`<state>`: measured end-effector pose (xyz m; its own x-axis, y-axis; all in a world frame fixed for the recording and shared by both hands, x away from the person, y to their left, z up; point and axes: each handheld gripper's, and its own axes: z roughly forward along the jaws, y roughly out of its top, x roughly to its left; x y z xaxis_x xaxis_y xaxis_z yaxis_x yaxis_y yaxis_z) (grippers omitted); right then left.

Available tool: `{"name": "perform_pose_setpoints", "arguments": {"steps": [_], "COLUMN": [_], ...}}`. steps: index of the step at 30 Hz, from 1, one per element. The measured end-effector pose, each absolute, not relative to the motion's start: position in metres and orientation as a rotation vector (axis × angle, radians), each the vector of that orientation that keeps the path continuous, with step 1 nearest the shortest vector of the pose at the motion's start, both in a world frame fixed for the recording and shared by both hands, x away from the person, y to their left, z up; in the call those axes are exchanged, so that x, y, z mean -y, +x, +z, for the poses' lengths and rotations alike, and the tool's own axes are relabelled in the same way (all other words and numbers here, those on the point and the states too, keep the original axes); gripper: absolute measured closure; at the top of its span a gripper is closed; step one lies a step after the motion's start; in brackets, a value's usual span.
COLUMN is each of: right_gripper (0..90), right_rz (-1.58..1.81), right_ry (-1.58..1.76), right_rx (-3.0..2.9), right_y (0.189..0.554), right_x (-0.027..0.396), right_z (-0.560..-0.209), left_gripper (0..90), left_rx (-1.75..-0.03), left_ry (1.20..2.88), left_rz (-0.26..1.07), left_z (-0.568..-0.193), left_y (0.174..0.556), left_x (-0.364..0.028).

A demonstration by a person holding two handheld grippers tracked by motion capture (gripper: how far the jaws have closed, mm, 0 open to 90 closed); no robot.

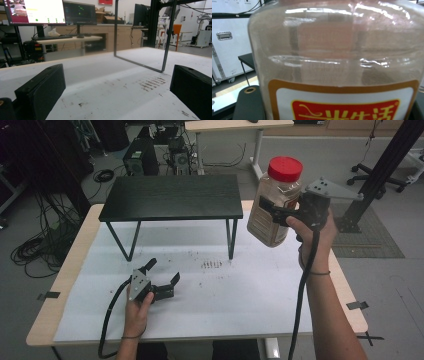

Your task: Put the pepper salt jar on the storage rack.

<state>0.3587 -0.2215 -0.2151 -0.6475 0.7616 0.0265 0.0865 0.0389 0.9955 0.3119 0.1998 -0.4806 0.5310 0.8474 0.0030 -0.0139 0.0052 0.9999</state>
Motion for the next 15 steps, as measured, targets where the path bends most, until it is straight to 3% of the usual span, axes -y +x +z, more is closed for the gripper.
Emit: {"name": "perform_pose_setpoints", "arguments": {"steps": [15], "right_gripper": [25.0], "right_rz": [1.683], "right_ry": [0.836], "right_rx": [-1.795], "right_y": [0.368], "right_x": [0.212], "right_z": [-0.188], "left_gripper": [0.4], "left_rx": [-0.78], "left_ry": [1.414], "left_rz": [0.794], "left_z": [-0.48], "left_y": [0.312], "left_x": [-0.2]}}
